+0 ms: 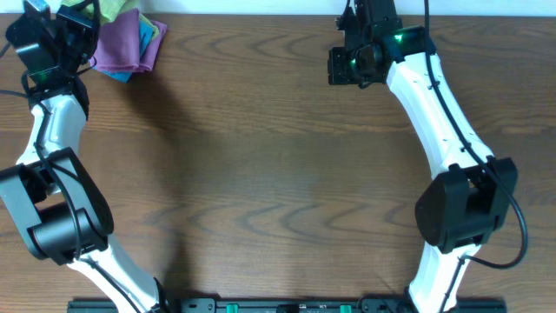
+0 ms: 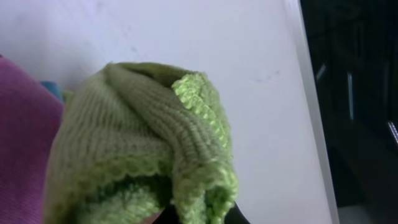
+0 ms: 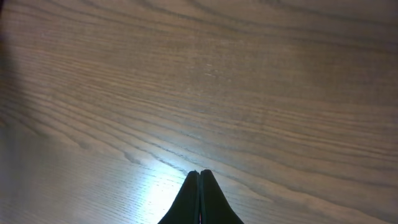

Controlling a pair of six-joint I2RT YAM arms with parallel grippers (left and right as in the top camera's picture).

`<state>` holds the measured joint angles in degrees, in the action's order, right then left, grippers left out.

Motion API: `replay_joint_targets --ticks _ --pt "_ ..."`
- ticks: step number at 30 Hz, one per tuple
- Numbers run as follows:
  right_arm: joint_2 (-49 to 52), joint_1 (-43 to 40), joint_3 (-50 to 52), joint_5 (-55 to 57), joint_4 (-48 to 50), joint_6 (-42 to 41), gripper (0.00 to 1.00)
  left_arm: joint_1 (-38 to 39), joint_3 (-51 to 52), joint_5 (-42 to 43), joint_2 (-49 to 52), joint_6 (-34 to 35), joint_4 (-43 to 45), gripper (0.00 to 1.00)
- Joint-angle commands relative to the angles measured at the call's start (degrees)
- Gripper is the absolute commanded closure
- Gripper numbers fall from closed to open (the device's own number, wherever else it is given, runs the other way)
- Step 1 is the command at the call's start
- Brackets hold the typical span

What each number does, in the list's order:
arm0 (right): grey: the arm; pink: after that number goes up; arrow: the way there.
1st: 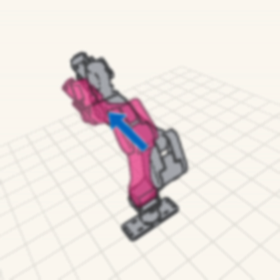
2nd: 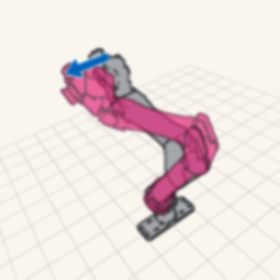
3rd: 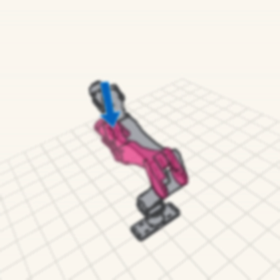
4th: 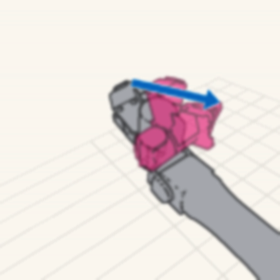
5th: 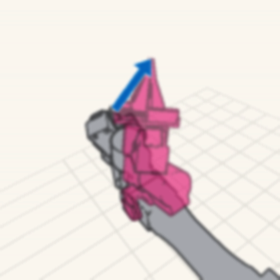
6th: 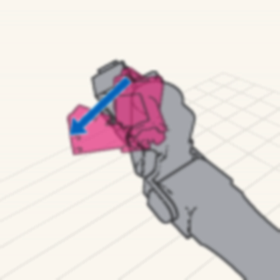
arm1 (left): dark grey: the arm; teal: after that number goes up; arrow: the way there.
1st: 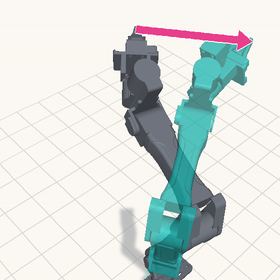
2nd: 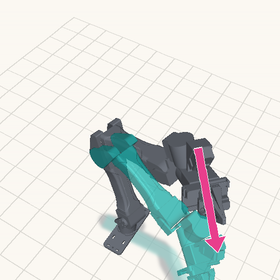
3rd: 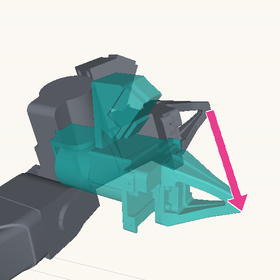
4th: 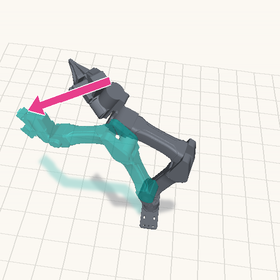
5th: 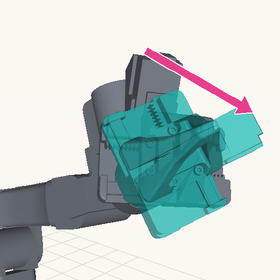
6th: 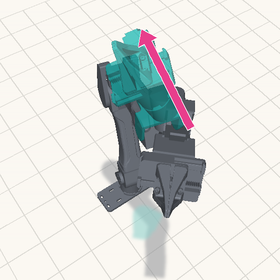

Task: Fold the cloth
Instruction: 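Carry the folded cloth with the left gripper onto the cloth stack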

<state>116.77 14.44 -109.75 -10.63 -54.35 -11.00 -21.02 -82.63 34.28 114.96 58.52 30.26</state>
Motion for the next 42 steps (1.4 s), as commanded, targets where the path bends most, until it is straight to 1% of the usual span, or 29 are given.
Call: replay_joint_targets --ticks 1,4,7,10,17,24,25,26,27,28,29,31,32,42 --pt "-0.3 -0.1 -0.5 0.4 0.0 1.0 0.99 0.3 -0.4 -1.3 3.1 -0.5 0.4 0.95" --pt "-0.3 -0.1 -0.5 0.3 -0.5 1.0 0.98 0.3 -0.5 -1.7 5.3 0.0 3.4 0.94" --pt "-0.3 -0.1 -0.5 0.3 -1.0 1.0 0.98 0.3 -0.6 -2.8 7.9 2.4 7.1 0.94" --pt "-0.3 -0.1 -0.5 0.3 -1.7 1.0 0.99 -0.1 -1.7 -2.8 10.2 3.3 8.7 0.94" --pt "-0.3 -0.1 -0.5 0.3 -2.2 0.4 0.99 -1.4 -2.8 -2.1 13.0 3.2 7.5 0.94" --pt "-0.3 -0.1 -0.5 0.3 -2.2 0.3 0.99 -2.2 -2.7 1.6 14.4 2.8 4.2 0.94" --pt "-0.3 -0.1 -0.5 0.3 -2.2 0.3 0.98 -2.2 -2.7 2.9 14.4 2.8 4.2 0.83" --pt "-0.3 -0.1 -0.5 0.3 -2.2 0.3 0.99 -2.2 -2.7 4.0 14.4 2.8 4.3 0.64" --pt "-0.3 -0.1 -0.5 0.3 -2.2 -0.1 0.99 -2.3 -2.7 4.7 14.4 2.8 4.3 0.51" --pt "-0.3 -0.1 -0.5 0.2 -2.2 -0.5 0.99 -2.3 -2.7 5.2 14.4 2.8 4.3 0.42" --pt "-0.3 -0.1 -0.5 0.1 -2.3 -0.7 0.99 -2.3 -2.7 5.9 14.4 2.8 4.3 0.22" --pt "-0.3 -0.1 -0.5 0.1 -2.3 -0.7 0.99 -2.3 -2.7 7.2 14.4 2.8 4.3 0.02" --pt "-0.3 -0.1 -0.5 0.1 -2.4 -0.8 0.99 -2.3 -2.7 7.7 14.4 2.8 4.3 0.05" --pt "-0.3 0.0 -0.5 0.1 -4.9 -0.8 0.99 -4.5 -2.8 14.1 13.9 2.8 5.9 0.04"
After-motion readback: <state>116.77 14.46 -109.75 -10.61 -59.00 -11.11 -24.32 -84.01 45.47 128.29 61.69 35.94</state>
